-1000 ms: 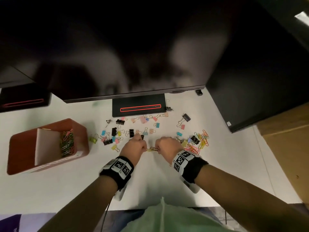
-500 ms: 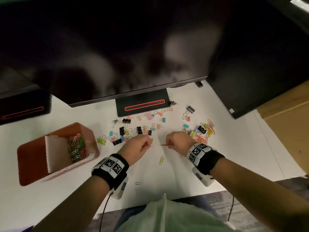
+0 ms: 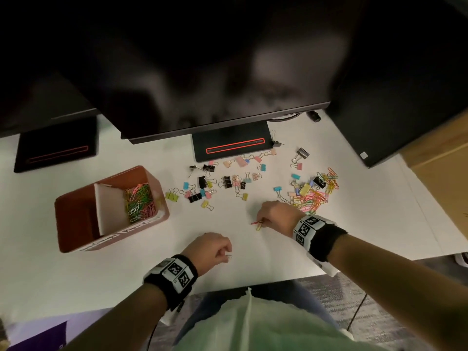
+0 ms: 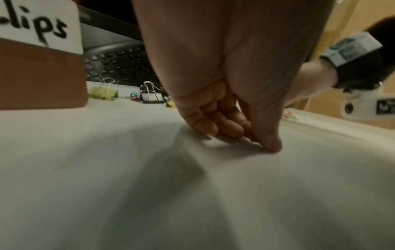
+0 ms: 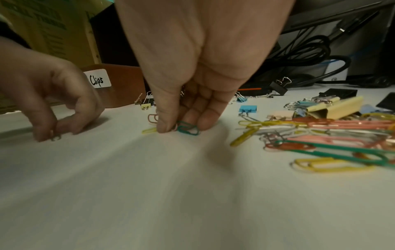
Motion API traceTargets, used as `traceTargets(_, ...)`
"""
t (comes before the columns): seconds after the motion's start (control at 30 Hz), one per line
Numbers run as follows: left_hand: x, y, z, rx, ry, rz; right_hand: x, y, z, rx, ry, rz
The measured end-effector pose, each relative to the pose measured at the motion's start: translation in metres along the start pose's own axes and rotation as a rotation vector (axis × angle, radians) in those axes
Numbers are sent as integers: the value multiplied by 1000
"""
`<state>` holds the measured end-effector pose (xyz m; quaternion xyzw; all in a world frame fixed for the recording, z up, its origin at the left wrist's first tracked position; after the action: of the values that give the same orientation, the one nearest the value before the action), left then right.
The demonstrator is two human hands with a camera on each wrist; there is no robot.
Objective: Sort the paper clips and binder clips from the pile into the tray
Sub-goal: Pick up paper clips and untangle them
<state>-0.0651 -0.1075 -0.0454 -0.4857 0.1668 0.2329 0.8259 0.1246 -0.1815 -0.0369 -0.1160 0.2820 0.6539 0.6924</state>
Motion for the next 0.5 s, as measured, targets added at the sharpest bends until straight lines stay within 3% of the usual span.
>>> traceTargets(0.2, 2, -1, -4, 70, -64, -35, 1, 2, -2, 6, -31, 1)
traceTargets(0.5, 13, -14, 3, 85, -42, -20, -6, -11, 2, 133, -100, -57)
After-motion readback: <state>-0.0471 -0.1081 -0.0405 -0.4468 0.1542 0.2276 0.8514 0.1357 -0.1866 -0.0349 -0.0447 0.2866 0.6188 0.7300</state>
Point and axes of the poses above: each hand's wrist, its own x-axis towards the middle knuckle, its own z-axis out of the back of the hand, y = z × x, the point moved 4 cm from there along x, towards the middle knuckle, and after that the axes turned 15 degrees about -x, right-handed, at the moved point
